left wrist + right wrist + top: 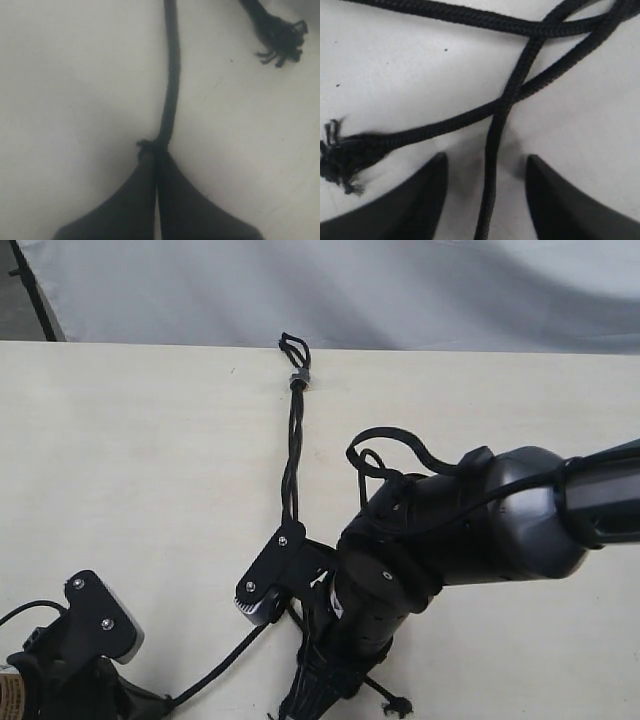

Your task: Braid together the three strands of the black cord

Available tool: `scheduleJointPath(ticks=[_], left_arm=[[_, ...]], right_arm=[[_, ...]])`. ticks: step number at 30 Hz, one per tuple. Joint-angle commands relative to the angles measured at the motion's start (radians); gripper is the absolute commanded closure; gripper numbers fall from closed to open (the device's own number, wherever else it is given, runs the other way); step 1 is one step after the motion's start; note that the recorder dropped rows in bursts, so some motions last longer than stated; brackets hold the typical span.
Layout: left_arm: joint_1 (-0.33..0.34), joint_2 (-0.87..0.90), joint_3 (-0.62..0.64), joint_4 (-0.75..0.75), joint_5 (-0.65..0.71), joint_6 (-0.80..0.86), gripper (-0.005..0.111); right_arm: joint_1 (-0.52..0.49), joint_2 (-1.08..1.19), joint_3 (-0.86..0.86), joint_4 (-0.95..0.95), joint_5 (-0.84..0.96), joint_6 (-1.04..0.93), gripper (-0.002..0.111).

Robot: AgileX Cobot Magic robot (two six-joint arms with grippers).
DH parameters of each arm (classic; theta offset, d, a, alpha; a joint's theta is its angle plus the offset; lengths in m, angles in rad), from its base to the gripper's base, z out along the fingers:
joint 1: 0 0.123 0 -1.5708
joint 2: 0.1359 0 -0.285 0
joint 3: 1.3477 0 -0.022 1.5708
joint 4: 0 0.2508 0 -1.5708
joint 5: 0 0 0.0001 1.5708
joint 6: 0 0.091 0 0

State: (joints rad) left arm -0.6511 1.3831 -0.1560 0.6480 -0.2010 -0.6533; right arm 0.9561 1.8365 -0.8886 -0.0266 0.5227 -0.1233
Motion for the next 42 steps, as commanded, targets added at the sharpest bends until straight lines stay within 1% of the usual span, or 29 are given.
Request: scheduleJointPath(ticks=[1, 4, 7, 8, 9, 10, 11, 15, 17, 18, 19, 20, 21, 22, 23, 24, 25, 27, 29, 33, 36, 42], left_arm=[[0.001, -0.001, 0.01, -0.006, -0.037, -0.04, 0.106], [0.001, -0.001, 0.01, -0.006, -0.035, -0.05, 0.106], [0.001, -0.001, 0.01, -0.006, -0.033, -0.074, 0.106], [0.001, -0.001, 0.01, -0.006, -0.033, -0.083, 0.106], [0.001, -0.001, 0.008, -0.006, -0.033, -0.087, 0.103], [0.001, -0.005, 0.008, -0.006, -0.033, -0.099, 0.099], [0.001, -0.013, 0.008, -0.006, -0.033, -0.102, 0.093], [0.001, -0.078, 0.001, -0.006, -0.032, -0.152, 0.06], [0.001, -0.134, -0.012, -0.006, -0.016, -0.161, 0.05], [0.001, -0.159, -0.02, -0.001, -0.011, -0.159, 0.047], [0.001, -0.186, -0.027, 0.007, -0.002, -0.157, 0.047], [0.001, -0.257, -0.042, 0.015, 0.002, -0.157, 0.052], [0.001, -0.296, -0.048, 0.018, 0.002, -0.157, 0.057], [0.001, -0.374, -0.065, 0.024, 0.0, -0.155, 0.074], [0.001, -0.405, -0.073, 0.024, 0.0, -0.149, 0.083], [0.001, -0.483, -0.085, 0.024, 0.012, -0.116, 0.106], [0.001, -0.513, -0.09, 0.024, 0.024, -0.096, 0.106], [0.001, -0.655, -0.094, 0.025, 0.081, -0.049, 0.106], [0.001, -0.736, -0.094, 0.025, 0.101, -0.049, 0.106], [0.001, -0.842, -0.094, 0.025, 0.096, -0.047, 0.106], [0.001, -0.871, -0.094, 0.025, 0.096, -0.047, 0.106], [0.001, -0.885, -0.094, 0.025, 0.103, -0.047, 0.106]], right_arm=[[0.003, -0.062, 0.017, 0.003, 0.048, 0.005, 0.037], [0.003, -0.261, 0.017, -0.005, 0.109, 0.005, 0.036], [0.003, -0.408, 0.017, -0.005, 0.132, 0.02, 0.036], [0.003, -0.45, 0.017, -0.005, 0.134, 0.024, 0.036], [0.003, -0.502, 0.017, -0.005, 0.139, 0.027, 0.036], [0.003, -0.552, 0.017, -0.005, 0.139, 0.032, 0.036], [0.003, -0.6, 0.017, -0.005, 0.139, 0.034, 0.036], [0.003, -0.768, 0.046, -0.003, 0.118, 0.034, 0.036], [0.003, -0.855, 0.094, -0.003, 0.081, 0.048, 0.036], [0.003, -0.89, 0.125, -0.003, 0.06, 0.061, 0.038], [0.003, -0.935, 0.162, -0.003, 0.03, 0.068, 0.041], [0.003, -1.015, 0.234, -0.003, -0.026, 0.076, 0.056], [0.003, -1.058, 0.276, -0.003, -0.062, 0.083, 0.067], [0.003, -1.15, 0.348, 0.003, -0.149, 0.087, 0.093], [0.003, -1.197, 0.387, 0.011, -0.2, 0.096, 0.105], [0.003, -1.277, 0.463, 0.027, -0.293, 0.108, 0.108], [0.003, -1.321, 0.496, 0.027, -0.339, 0.108, 0.108], [0.003, -1.469, 0.596, 0.027, -0.429, 0.11, 0.108], [0.003, -1.557, 0.659, 0.027, -0.45, 0.137, 0.108], [0.003, -1.689, 0.723, 0.027, -0.436, 0.137, 0.108], [0.003, -1.739, 0.732, 0.027, -0.436, 0.137, 0.108], [0.003, -1.765, 0.732, 0.027, -0.436, 0.137, 0.108]])
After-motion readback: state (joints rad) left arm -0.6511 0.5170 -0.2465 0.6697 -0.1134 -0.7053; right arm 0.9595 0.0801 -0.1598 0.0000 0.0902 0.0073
